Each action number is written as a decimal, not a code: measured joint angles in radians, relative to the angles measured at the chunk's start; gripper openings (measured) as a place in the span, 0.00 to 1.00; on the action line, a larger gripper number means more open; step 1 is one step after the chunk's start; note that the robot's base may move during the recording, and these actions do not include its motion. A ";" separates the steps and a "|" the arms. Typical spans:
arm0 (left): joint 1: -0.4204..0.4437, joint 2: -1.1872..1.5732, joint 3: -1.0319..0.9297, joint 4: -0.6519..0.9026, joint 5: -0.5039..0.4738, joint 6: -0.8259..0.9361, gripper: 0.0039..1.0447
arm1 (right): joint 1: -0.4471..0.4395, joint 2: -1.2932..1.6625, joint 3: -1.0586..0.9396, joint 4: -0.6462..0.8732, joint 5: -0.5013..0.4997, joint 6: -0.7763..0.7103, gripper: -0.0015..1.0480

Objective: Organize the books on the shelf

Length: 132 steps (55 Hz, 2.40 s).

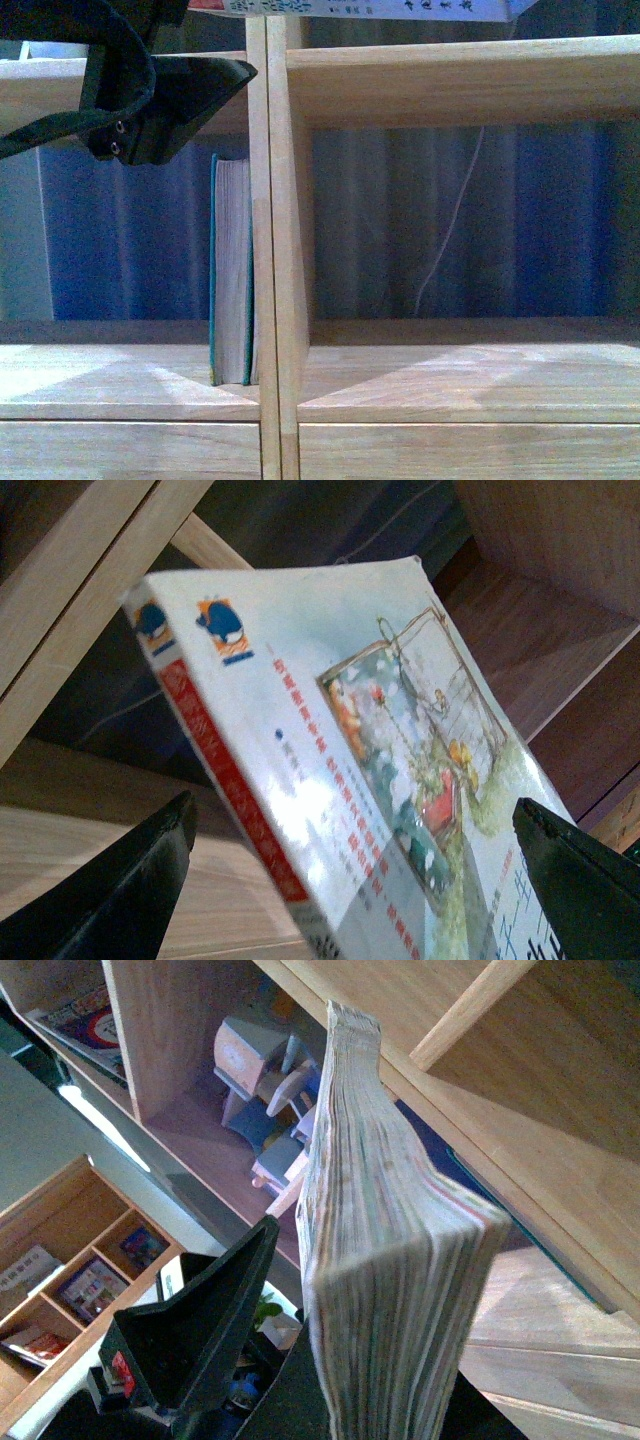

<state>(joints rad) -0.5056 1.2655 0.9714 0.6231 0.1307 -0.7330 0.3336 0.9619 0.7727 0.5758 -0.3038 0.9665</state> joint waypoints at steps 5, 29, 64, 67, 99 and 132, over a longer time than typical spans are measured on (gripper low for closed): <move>0.000 0.003 0.006 -0.001 0.000 0.004 0.93 | 0.019 -0.010 -0.001 -0.004 0.002 -0.007 0.07; 0.002 0.012 0.032 -0.024 -0.073 0.026 0.61 | 0.077 -0.037 -0.010 -0.031 0.025 -0.044 0.07; 0.011 0.004 0.042 -0.029 -0.102 -0.023 0.06 | 0.066 -0.037 -0.013 -0.079 0.044 -0.051 0.55; 0.013 0.004 0.042 -0.031 -0.104 -0.020 0.06 | 0.063 -0.037 -0.013 -0.084 0.045 -0.051 0.63; 0.097 -0.137 0.038 -0.240 -0.172 0.200 0.06 | -0.300 0.044 -0.108 0.008 0.090 -0.352 0.93; 0.291 -0.470 -0.210 -0.469 -0.201 0.863 0.06 | -0.415 0.171 -0.485 0.290 0.170 -0.298 0.93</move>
<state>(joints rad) -0.2150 0.7959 0.7616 0.1539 -0.0700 0.1295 -0.0818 1.1328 0.2878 0.8654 -0.1337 0.6682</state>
